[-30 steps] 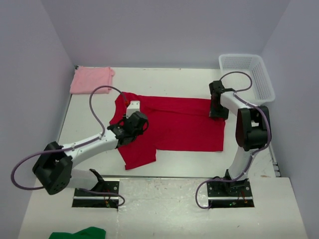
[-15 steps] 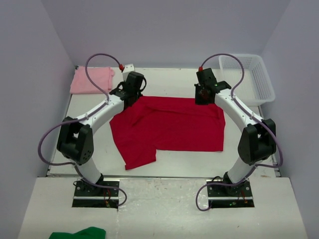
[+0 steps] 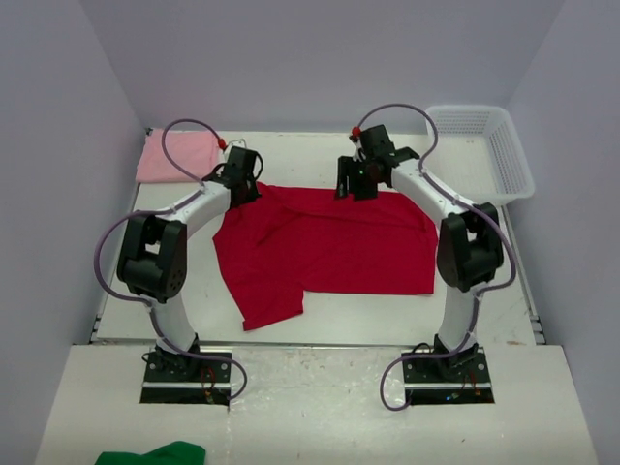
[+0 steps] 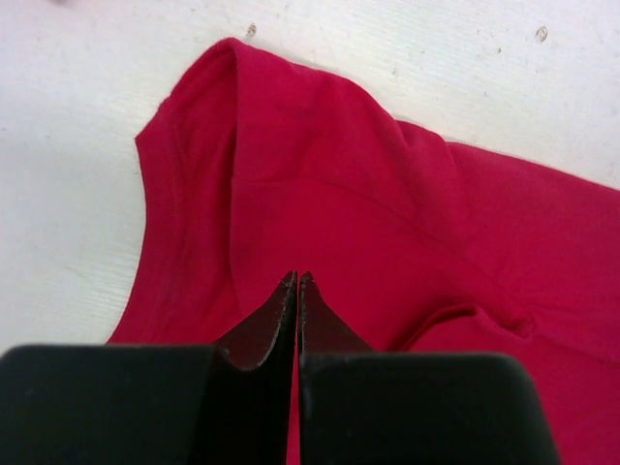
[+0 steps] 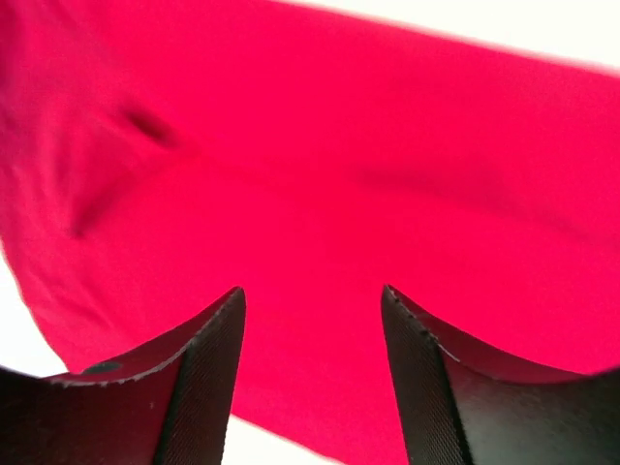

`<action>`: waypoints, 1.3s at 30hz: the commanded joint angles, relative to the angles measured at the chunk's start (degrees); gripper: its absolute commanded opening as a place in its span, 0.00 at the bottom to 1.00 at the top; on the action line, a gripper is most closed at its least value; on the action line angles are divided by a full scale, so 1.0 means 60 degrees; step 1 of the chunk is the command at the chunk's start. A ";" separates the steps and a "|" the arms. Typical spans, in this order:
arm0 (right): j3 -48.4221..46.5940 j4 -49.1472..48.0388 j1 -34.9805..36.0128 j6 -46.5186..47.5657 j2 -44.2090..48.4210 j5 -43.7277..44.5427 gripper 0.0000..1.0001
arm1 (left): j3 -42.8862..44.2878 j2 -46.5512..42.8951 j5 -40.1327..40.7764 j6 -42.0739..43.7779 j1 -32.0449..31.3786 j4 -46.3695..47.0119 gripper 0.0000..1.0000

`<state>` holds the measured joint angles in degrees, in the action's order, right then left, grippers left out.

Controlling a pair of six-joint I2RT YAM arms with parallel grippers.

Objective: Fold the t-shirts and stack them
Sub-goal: Fold the flattened tshirt in 1/3 of the way

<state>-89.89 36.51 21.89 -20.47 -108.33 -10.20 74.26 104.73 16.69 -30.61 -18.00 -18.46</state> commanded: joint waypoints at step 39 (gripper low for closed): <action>0.0553 -0.0724 0.2884 -0.1115 -0.0944 -0.0571 0.00 | -0.2869 0.0153 -0.0643 0.0224 0.2120 0.1553 0.00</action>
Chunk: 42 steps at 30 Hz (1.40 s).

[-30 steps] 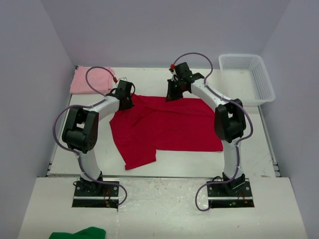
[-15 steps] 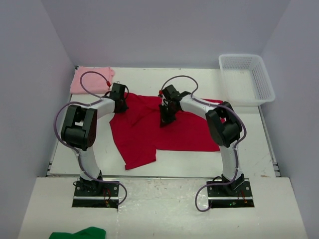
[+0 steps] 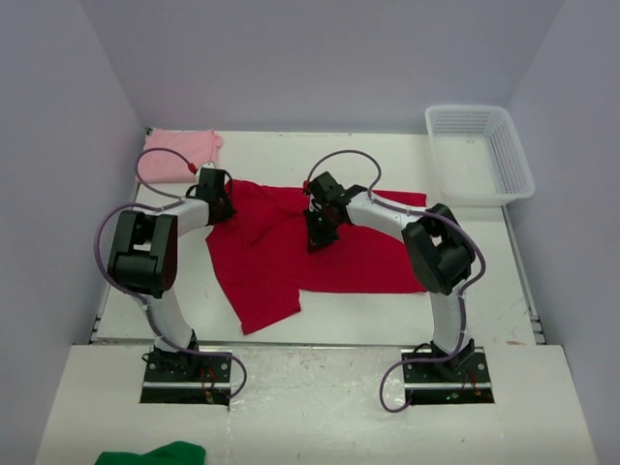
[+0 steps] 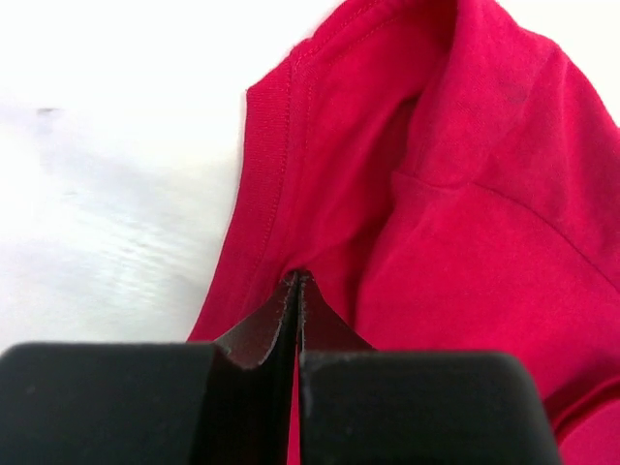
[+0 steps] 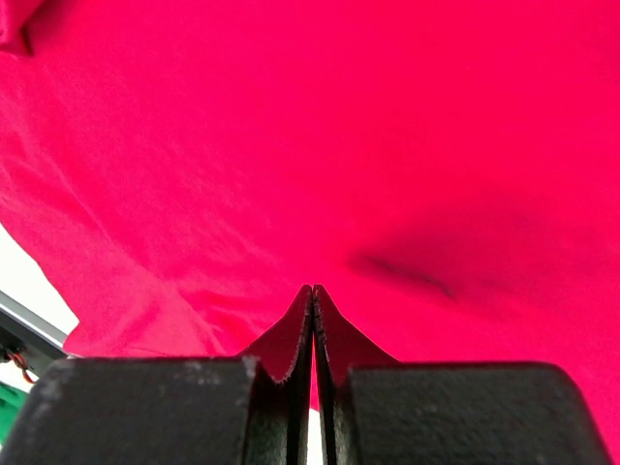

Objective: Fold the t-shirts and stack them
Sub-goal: Fold the flattened tshirt in 1/3 of the way

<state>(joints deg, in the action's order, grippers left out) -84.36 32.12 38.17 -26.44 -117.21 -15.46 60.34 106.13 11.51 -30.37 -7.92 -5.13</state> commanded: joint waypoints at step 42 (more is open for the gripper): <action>0.5989 -0.1427 -0.2041 -0.1981 0.6205 0.2739 0.00 | 0.1559 -0.0991 0.0178 0.0755 -0.1507 -0.1943 0.00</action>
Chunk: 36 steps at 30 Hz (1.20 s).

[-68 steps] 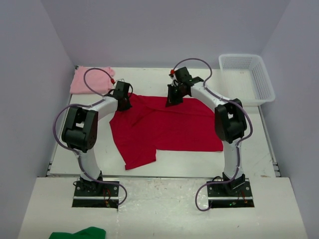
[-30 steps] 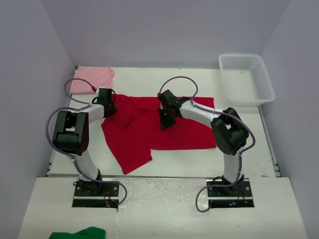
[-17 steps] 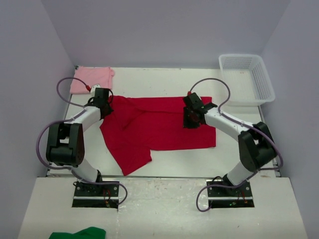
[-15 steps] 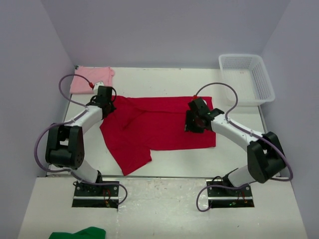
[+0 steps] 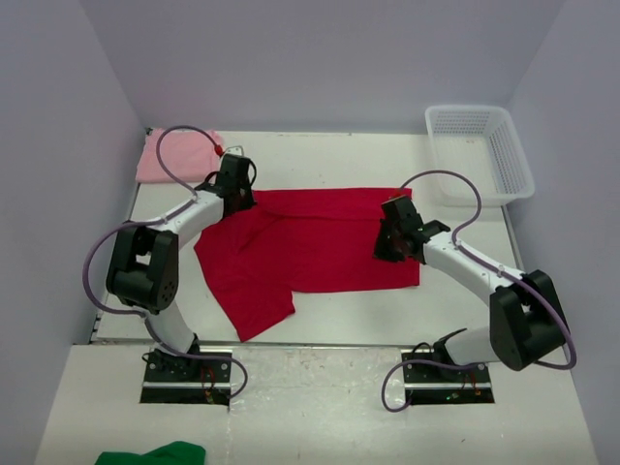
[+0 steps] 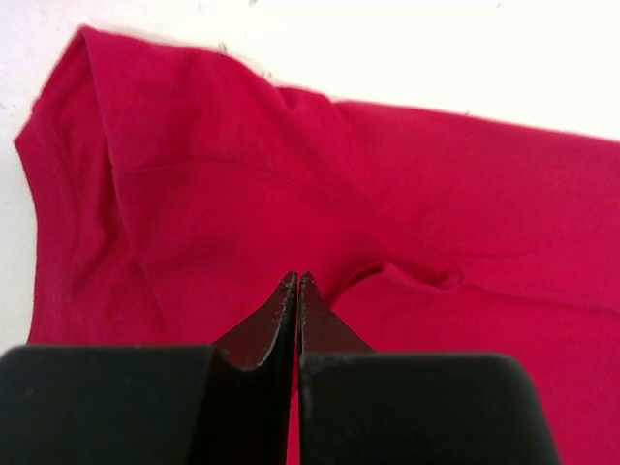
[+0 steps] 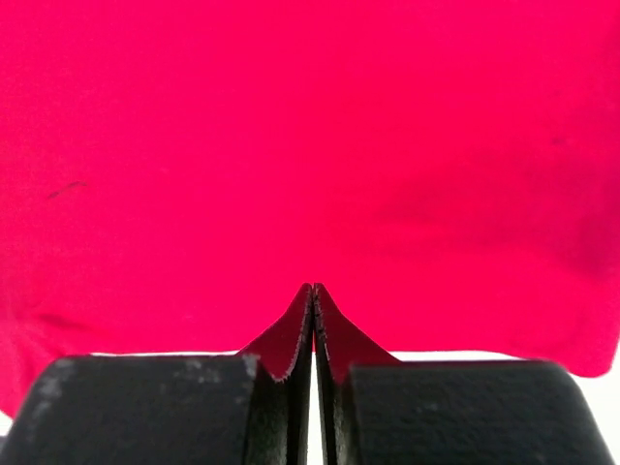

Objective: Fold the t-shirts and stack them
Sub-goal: Fold the flattened tshirt in 1/3 of the way

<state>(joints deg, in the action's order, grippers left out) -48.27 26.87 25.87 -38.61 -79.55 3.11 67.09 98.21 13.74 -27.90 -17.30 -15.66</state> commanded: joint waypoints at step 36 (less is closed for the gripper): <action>-0.0085 -0.0772 0.0010 0.0767 -0.0189 -0.1119 0.21 | 0.0684 0.1708 -0.2758 0.0798 0.0071 0.1028 0.22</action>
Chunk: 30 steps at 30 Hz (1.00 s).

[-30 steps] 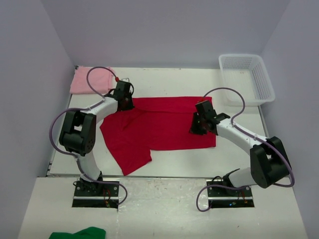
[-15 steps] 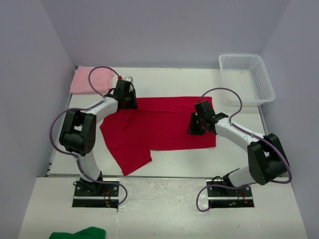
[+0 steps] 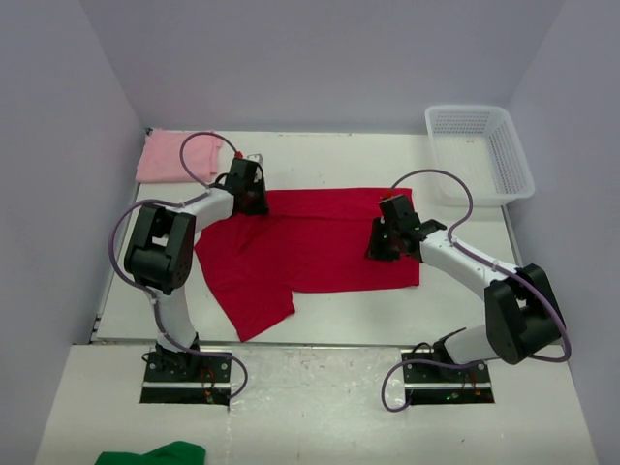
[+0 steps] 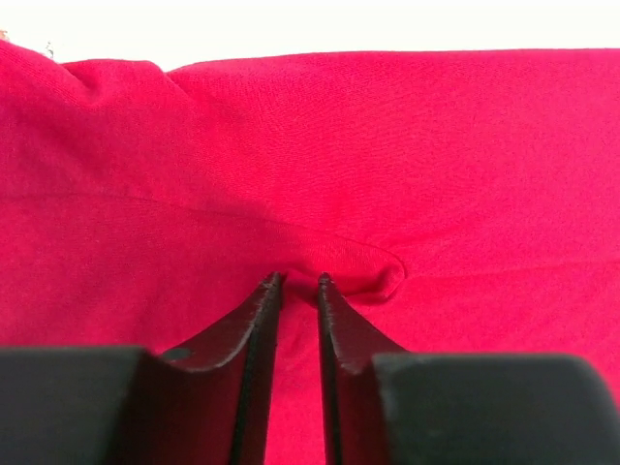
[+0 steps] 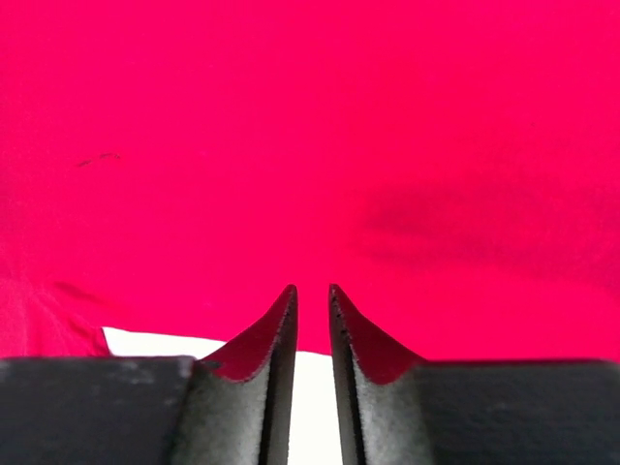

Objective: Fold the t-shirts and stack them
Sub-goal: Fold the flattened tshirt in 1/3 of the way

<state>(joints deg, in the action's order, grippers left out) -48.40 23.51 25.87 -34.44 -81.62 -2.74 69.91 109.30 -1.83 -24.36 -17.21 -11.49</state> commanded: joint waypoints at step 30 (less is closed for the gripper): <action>-0.0253 -0.0901 0.0874 -0.0340 -0.1102 -0.0393 0.14 | -0.4576 -0.5219 0.0635 -0.1638 -0.2887 0.1402 0.50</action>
<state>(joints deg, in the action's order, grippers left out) -48.40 20.12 30.39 -35.66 -87.77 -4.29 43.57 82.72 -2.17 -32.16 -32.80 -6.48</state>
